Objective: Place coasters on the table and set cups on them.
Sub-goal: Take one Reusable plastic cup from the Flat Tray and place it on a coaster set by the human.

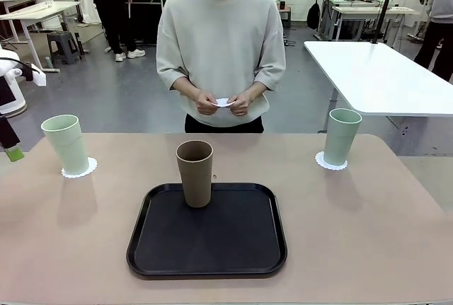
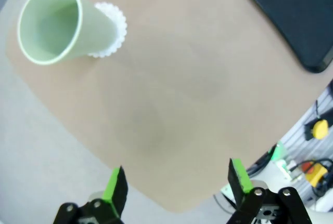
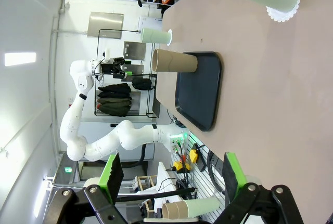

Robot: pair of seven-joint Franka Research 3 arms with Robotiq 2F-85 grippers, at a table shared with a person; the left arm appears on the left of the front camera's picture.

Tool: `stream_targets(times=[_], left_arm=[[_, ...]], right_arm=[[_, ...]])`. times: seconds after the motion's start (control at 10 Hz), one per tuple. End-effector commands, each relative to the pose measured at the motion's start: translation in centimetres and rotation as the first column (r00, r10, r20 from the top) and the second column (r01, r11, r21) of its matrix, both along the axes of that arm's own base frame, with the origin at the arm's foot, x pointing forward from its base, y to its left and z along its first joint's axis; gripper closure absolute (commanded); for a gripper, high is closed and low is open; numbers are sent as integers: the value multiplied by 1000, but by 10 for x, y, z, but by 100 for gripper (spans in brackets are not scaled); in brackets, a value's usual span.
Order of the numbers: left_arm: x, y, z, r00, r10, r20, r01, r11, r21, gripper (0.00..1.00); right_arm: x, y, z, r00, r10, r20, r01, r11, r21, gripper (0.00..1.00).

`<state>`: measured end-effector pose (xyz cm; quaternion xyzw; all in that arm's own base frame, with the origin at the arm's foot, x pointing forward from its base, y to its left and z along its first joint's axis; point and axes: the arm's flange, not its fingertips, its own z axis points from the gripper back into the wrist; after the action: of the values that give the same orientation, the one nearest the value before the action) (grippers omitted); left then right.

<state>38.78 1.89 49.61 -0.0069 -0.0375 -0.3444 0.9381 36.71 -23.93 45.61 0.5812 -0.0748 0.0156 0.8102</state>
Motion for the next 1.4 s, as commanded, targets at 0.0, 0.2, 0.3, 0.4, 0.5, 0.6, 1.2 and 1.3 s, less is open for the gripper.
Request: stream_targets(times=[0.0,0.2,0.3,0.4,0.5,0.6,1.2,1.3], left_arm=[[0,1,-2,1000,11,-12,-11,1000,25,0],[0,1,-2,1000,11,-12,-11,1000,25,0],[0,1,-2,1000,11,-12,-11,1000,25,0],[0,1,-2,1000,11,-12,-11,1000,25,0],[0,1,-2,1000,11,-12,-11,1000,25,0],[0,1,-2,1000,11,-12,-11,1000,25,0],[11,2,41,998,45,-41,-59,894,-444,0],[10,23,36,996,57,-66,-85,802,-592,0]], right_arm=[[0,0,1,1000,-7,-14,7,1000,1,0],[0,0,1,1000,-7,-14,7,1000,1,0],[0,0,1,1000,-7,-14,7,1000,1,0],[0,0,1,1000,-7,-14,7,1000,1,0],[0,0,1,1000,-7,-14,7,1000,1,0],[0,0,1,1000,-7,-14,7,1000,1,0],[0,0,1,1000,-7,-14,7,1000,1,0],[0,0,1,1000,-7,-14,7,1000,1,0]])
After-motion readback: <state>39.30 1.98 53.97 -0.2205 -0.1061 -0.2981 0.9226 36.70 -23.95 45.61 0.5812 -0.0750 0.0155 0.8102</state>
